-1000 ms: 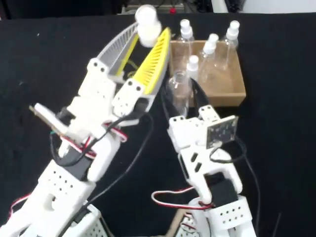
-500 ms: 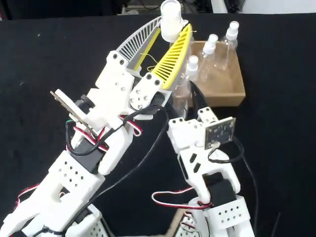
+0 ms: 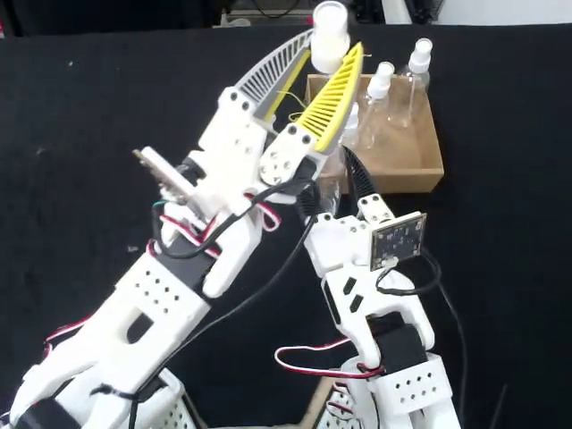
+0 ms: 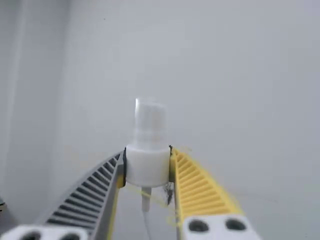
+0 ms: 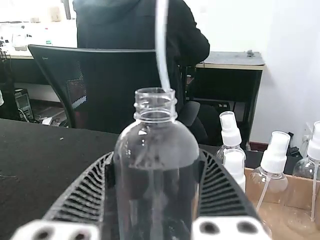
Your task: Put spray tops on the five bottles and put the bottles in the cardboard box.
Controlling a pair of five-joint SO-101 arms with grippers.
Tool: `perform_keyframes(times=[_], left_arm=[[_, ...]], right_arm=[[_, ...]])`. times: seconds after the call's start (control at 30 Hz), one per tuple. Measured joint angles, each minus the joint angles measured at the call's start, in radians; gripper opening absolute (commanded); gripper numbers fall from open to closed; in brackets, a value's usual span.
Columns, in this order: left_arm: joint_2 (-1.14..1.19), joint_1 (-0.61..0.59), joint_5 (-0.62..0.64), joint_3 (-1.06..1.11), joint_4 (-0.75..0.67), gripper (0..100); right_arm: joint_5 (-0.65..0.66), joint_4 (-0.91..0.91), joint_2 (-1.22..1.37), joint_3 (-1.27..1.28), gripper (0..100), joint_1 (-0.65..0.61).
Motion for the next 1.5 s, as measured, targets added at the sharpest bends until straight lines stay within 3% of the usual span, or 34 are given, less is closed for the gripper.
perform_keyframes(times=[0.4, 0.77, 1.23, 1.5], left_arm=[[0.017, 0.0, 0.0, 0.005, -0.014, 9], [0.011, -0.005, 0.0, 0.219, -0.015, 9], [-0.17, 0.002, 0.003, 0.396, -0.015, 10], [-0.157, 0.002, 0.005, 0.374, 0.04, 25]], right_arm=[[0.0, 0.0, -0.038, 0.002, 8.4, 0.0], [0.0, 0.0, -0.038, 0.002, 8.4, 0.002], [0.003, 0.0, -0.038, 0.002, 8.4, -0.005], [0.002, 0.0, -0.038, 0.002, 8.4, -0.005]])
